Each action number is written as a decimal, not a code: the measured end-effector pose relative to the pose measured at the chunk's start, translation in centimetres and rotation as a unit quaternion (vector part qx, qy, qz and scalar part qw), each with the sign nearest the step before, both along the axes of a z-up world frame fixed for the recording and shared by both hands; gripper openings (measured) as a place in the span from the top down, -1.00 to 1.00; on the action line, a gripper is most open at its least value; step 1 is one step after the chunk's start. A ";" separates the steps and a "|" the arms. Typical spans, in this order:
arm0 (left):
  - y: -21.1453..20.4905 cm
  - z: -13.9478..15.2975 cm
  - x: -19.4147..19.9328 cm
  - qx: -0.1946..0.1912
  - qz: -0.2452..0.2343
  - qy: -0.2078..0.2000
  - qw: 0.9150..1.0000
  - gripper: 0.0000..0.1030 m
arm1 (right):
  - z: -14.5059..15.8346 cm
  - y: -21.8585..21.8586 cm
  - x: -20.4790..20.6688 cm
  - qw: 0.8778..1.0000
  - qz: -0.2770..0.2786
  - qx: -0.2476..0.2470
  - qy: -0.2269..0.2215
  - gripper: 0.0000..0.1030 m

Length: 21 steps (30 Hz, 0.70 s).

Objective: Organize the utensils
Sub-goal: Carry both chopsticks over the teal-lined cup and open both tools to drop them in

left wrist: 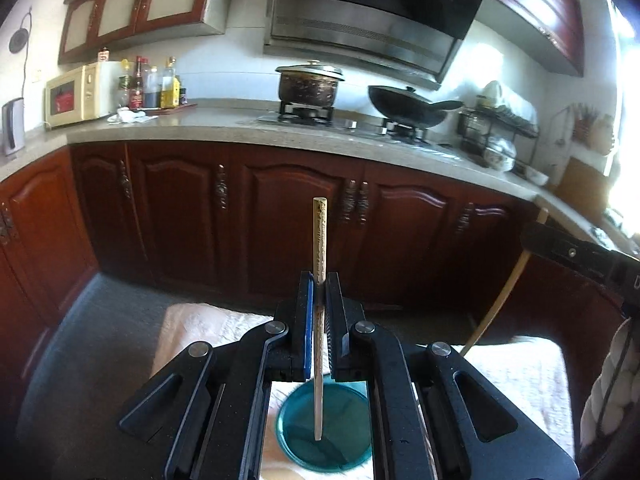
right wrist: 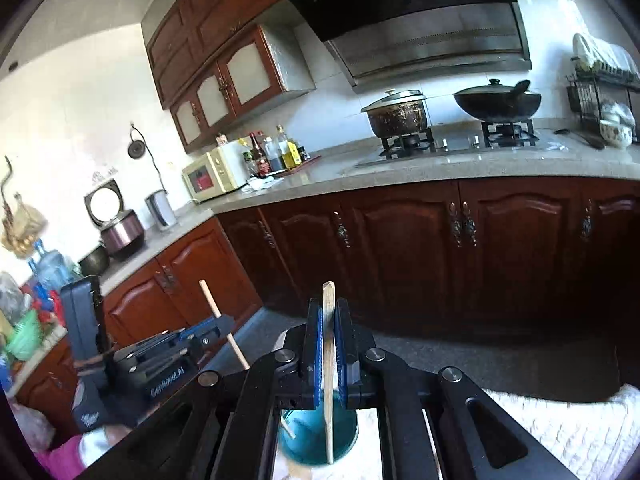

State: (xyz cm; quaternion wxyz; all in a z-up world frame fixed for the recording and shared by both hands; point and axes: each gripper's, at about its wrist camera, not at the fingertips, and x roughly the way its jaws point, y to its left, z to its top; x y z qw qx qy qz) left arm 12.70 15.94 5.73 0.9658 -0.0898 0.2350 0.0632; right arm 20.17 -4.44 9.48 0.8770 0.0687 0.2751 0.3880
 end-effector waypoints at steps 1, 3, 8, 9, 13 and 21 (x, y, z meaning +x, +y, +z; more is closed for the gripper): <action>0.1 -0.5 0.5 0.007 0.007 -0.001 1.000 0.92 | -0.4 0.7 0.3 1.000 -0.001 -0.005 -0.002 0.90; 0.1 -1.3 1.3 0.011 0.011 0.001 1.000 0.92 | -1.3 2.5 0.9 1.000 -0.001 -0.017 -0.003 0.90; -0.1 -4.2 3.1 0.019 0.013 0.016 1.000 0.92 | -5.0 5.3 1.7 0.999 0.003 -0.048 0.009 0.90; -0.3 -4.5 3.2 0.020 0.013 0.018 1.000 0.92 | -5.8 5.6 1.7 0.998 0.004 -0.056 0.011 0.90; -0.2 -6.8 3.8 0.011 0.013 0.041 0.999 0.92 | -8.9 6.3 2.3 0.997 0.015 -0.072 0.040 0.90; -0.2 -8.7 4.1 0.001 0.008 0.072 0.997 0.92 | -12.9 7.0 2.9 0.992 0.028 -0.097 0.082 0.90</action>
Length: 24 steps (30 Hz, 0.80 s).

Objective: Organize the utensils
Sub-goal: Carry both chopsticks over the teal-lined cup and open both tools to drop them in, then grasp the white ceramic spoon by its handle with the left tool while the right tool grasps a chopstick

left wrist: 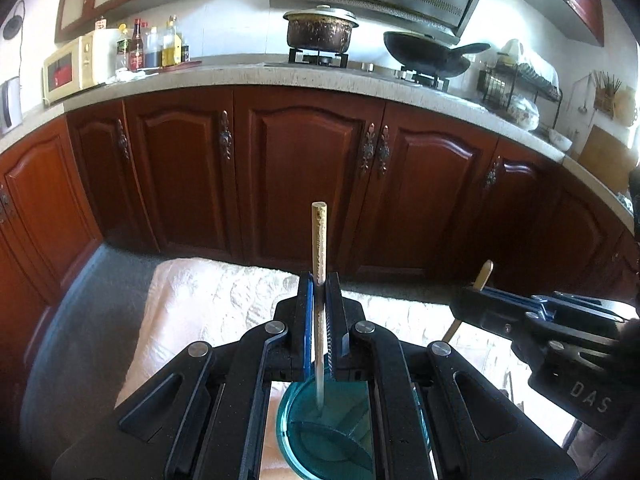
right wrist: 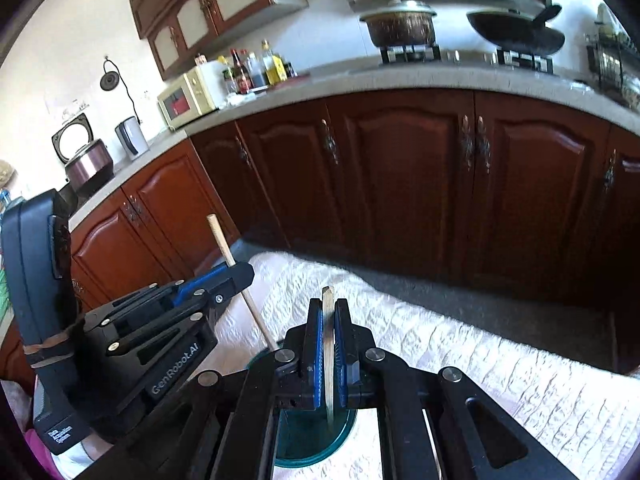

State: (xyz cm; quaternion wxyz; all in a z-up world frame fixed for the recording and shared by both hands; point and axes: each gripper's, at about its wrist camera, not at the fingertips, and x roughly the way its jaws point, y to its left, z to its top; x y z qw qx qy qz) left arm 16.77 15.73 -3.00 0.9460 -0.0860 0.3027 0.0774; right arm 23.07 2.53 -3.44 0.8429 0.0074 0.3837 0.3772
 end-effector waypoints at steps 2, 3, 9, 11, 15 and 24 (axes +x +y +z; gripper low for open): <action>0.0 -0.1 -0.2 -0.005 0.000 0.004 1.000 0.90 | -0.5 -0.2 0.2 1.000 -0.004 0.002 0.008 0.90; 0.1 -0.2 -0.3 -0.008 0.001 0.005 1.000 0.88 | -0.6 -0.3 0.3 1.000 -0.006 0.004 0.012 0.90; 0.1 0.1 -1.3 -0.024 -0.001 0.007 1.000 0.57 | -0.7 -1.7 0.1 1.000 -0.014 0.003 0.023 0.80; -0.1 0.2 -1.9 -0.026 -0.003 0.007 1.000 0.51 | -0.6 -2.1 -0.3 1.000 -0.015 0.002 0.022 0.68; -0.5 0.5 -3.0 -0.027 -0.004 0.004 1.000 0.30 | -0.6 -2.7 -1.2 1.000 -0.015 0.002 0.024 0.52; -2.3 0.3 -5.7 -0.009 -0.002 0.016 1.000 0.18 | -1.2 -4.1 -3.9 0.999 -0.019 -0.001 0.026 0.40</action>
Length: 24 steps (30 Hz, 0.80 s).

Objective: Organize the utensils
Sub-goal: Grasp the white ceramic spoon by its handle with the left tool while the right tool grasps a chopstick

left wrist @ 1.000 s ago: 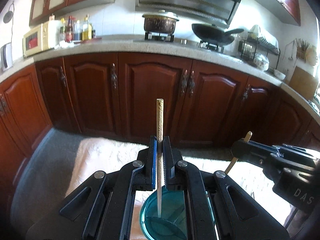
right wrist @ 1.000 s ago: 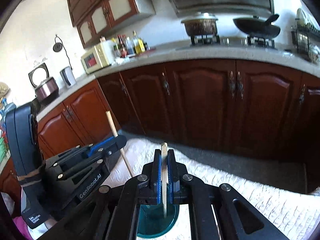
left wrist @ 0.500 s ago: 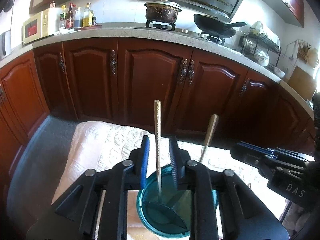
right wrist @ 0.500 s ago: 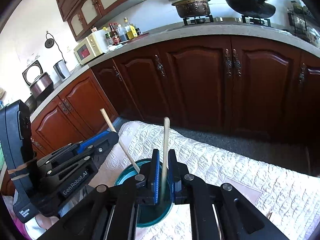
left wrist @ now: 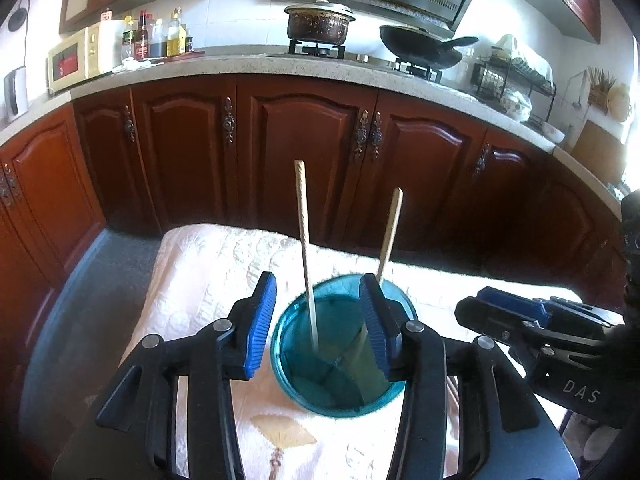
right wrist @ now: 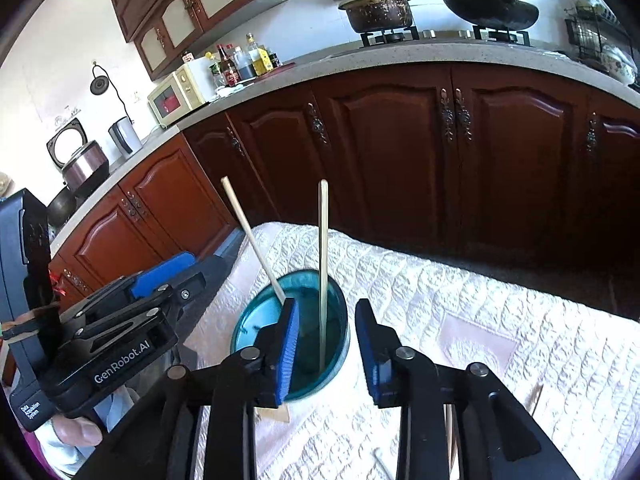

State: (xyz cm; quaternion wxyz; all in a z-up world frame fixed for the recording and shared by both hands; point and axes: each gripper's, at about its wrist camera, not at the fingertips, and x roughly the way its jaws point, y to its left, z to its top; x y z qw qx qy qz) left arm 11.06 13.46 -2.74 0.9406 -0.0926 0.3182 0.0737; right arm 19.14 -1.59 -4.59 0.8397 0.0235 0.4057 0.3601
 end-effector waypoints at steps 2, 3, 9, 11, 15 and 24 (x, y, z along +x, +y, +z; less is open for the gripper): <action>-0.6 -0.1 -0.6 0.002 -0.003 0.003 1.000 0.17 | -0.1 -0.6 -0.7 1.000 -0.004 -0.003 -0.002 0.38; -0.9 -0.2 -0.9 0.003 -0.005 0.003 1.000 0.17 | 0.0 -0.8 -1.0 1.000 -0.006 -0.004 -0.002 0.37; -3.1 -0.7 -2.3 0.007 -0.023 0.009 1.000 0.17 | -0.3 -3.7 -2.9 1.000 -0.026 -0.013 -0.005 0.29; -4.1 -0.7 -2.7 0.010 -0.032 0.009 0.999 0.17 | -0.4 -4.8 -3.4 0.999 -0.034 -0.017 -0.006 0.25; -6.1 -0.6 -3.4 0.012 -0.053 0.008 0.998 0.15 | -0.9 -7.0 -4.4 0.998 -0.046 -0.030 -0.004 0.24; -9.6 -1.3 -4.0 0.013 -0.087 0.024 0.996 0.02 | -2.4 -12.0 -6.1 0.996 -0.077 -0.053 0.007 0.23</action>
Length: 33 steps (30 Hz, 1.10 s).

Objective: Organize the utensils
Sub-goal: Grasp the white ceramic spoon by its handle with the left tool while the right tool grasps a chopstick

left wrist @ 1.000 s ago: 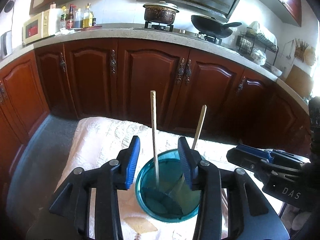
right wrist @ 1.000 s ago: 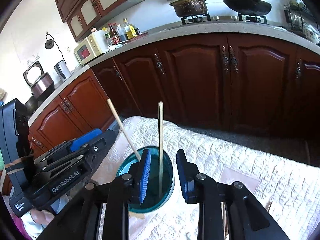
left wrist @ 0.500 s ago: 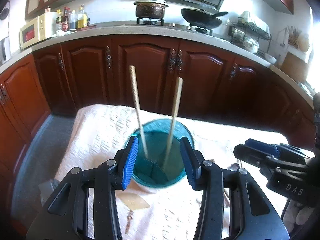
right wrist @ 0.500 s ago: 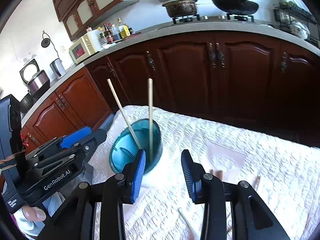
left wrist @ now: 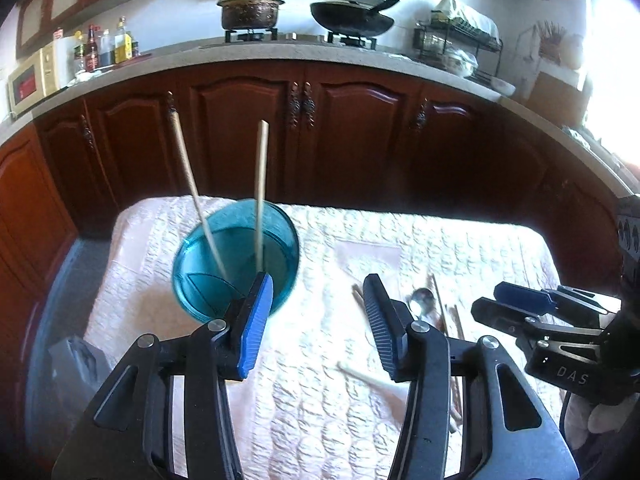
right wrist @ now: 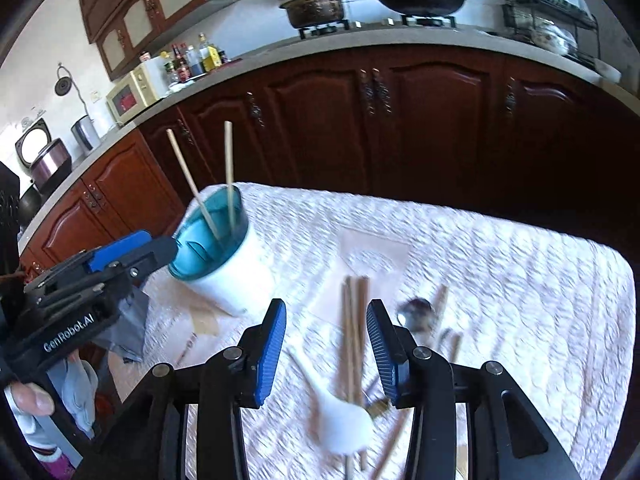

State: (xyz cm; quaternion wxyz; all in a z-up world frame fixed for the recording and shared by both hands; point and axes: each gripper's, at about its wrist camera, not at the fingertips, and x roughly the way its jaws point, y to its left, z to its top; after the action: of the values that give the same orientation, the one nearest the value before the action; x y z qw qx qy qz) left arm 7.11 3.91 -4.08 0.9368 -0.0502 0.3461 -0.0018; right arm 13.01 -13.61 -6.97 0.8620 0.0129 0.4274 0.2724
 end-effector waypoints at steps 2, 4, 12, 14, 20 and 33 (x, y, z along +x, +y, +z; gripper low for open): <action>-0.7 -0.3 -0.1 -0.002 -0.007 0.004 1.000 -0.03 | -0.4 -1.2 -0.2 1.000 -0.009 -0.004 0.003 0.22; -1.3 -0.4 -0.2 0.000 -0.012 0.007 1.000 -0.03 | -0.8 -2.3 -0.5 1.000 -0.018 -0.007 0.006 0.22; -2.8 -1.3 -0.5 0.000 -0.034 0.020 0.999 -0.12 | -2.7 -5.8 -1.0 0.998 -0.053 -0.012 0.030 0.22; -2.9 -1.5 -0.6 -0.003 -0.039 0.023 0.999 -0.12 | -3.3 -6.6 -1.2 0.997 -0.062 -0.012 0.035 0.22; -3.1 -2.8 -0.5 -0.018 -0.051 0.045 0.998 -0.13 | -5.7 -8.1 -0.7 0.994 -0.083 -0.025 0.063 0.21; -1.3 -9.8 0.6 -0.118 -0.029 0.166 0.979 -0.13 | -9.6 -7.0 3.6 0.992 -0.061 -0.021 0.107 0.27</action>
State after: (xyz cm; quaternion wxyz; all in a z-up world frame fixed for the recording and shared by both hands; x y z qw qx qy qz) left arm 7.74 2.65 -13.91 0.8533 -0.1502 0.4955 -0.0615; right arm 16.56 -20.61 -16.54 0.8265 0.0501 0.5209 0.2077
